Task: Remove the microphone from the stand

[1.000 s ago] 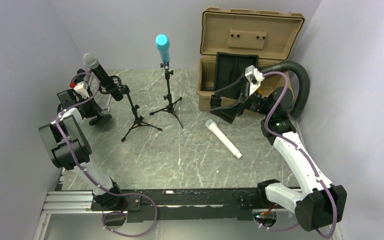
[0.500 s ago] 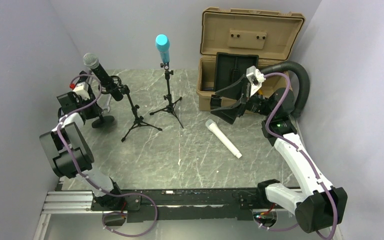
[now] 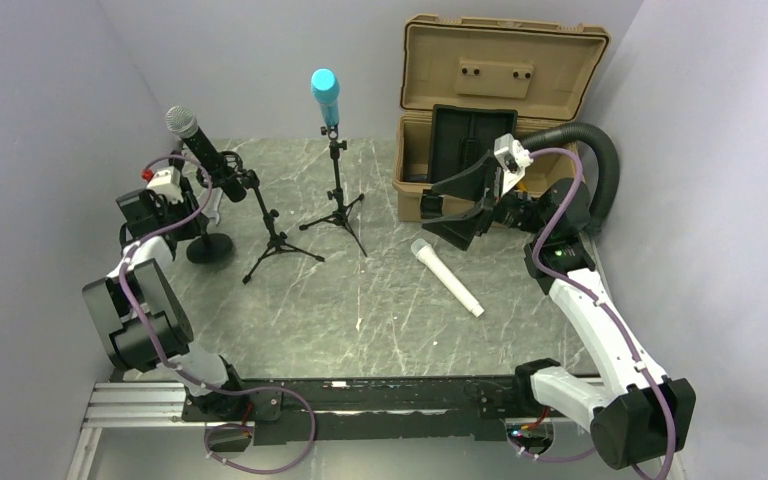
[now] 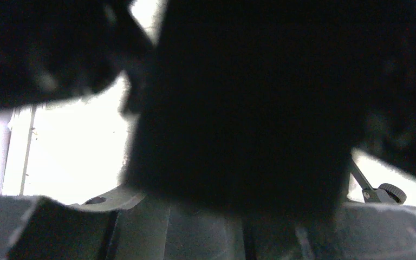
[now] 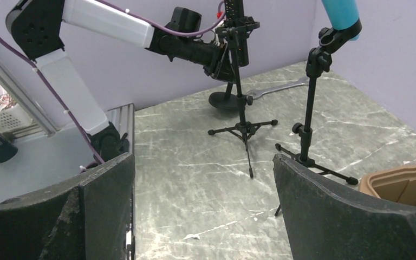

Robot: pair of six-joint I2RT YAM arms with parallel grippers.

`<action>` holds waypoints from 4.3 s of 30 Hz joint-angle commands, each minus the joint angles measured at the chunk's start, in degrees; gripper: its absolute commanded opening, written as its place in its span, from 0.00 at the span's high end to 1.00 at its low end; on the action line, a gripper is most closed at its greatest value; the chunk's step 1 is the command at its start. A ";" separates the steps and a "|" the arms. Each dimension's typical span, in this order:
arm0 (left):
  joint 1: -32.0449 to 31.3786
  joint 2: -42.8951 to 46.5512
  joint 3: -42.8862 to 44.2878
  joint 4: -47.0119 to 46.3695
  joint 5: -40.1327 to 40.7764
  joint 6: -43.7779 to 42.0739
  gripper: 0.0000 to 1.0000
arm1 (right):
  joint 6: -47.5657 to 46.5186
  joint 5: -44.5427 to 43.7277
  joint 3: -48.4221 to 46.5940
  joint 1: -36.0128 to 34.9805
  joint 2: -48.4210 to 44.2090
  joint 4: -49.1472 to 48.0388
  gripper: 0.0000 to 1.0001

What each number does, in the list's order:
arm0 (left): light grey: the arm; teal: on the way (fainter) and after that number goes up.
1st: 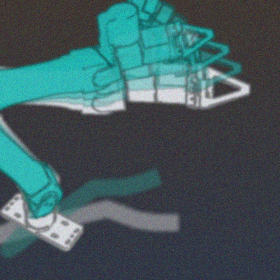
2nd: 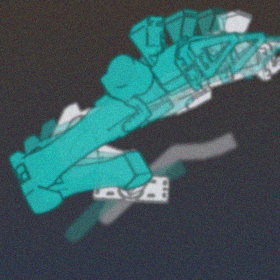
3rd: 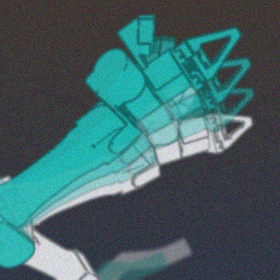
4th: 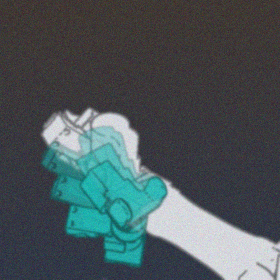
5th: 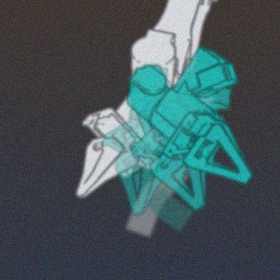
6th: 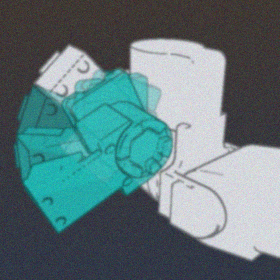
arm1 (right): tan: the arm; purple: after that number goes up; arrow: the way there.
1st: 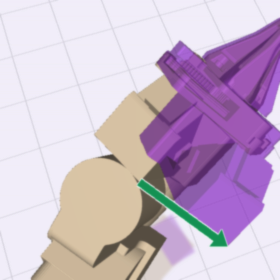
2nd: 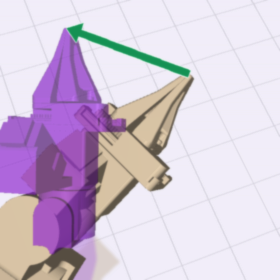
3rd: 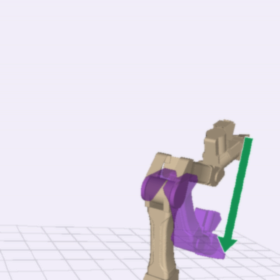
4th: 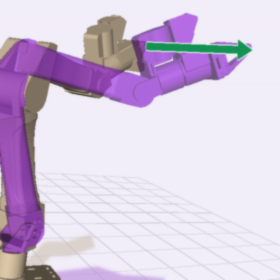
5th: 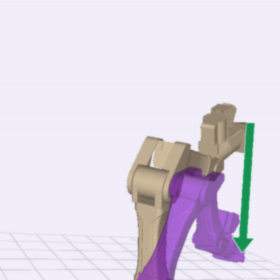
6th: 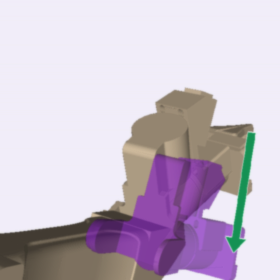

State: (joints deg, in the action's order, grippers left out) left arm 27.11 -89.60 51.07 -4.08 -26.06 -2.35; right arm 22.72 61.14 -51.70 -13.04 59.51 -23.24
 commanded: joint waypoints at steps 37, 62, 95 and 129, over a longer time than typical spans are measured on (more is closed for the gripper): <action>0.47 13.84 -8.11 -3.49 2.31 -1.16 0.57 | 0.39 0.47 1.71 0.64 -1.74 -4.31 0.00; 1.19 1.97 -2.48 -17.02 -4.66 4.38 0.92 | -0.65 0.35 1.69 0.65 -1.71 -3.41 0.00; 7.58 31.75 -2.57 12.54 -12.27 -10.33 0.00 | -9.67 -2.77 -4.73 0.74 0.30 11.33 0.00; -20.64 40.62 -15.22 0.41 -6.52 -8.83 0.14 | -6.35 0.88 1.22 0.75 -0.26 2.22 0.00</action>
State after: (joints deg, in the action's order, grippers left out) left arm 7.31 -47.46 35.66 5.93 -36.71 -14.61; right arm 16.10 60.64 -50.85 -12.51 60.86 -17.19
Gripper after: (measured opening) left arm 0.874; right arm 0.997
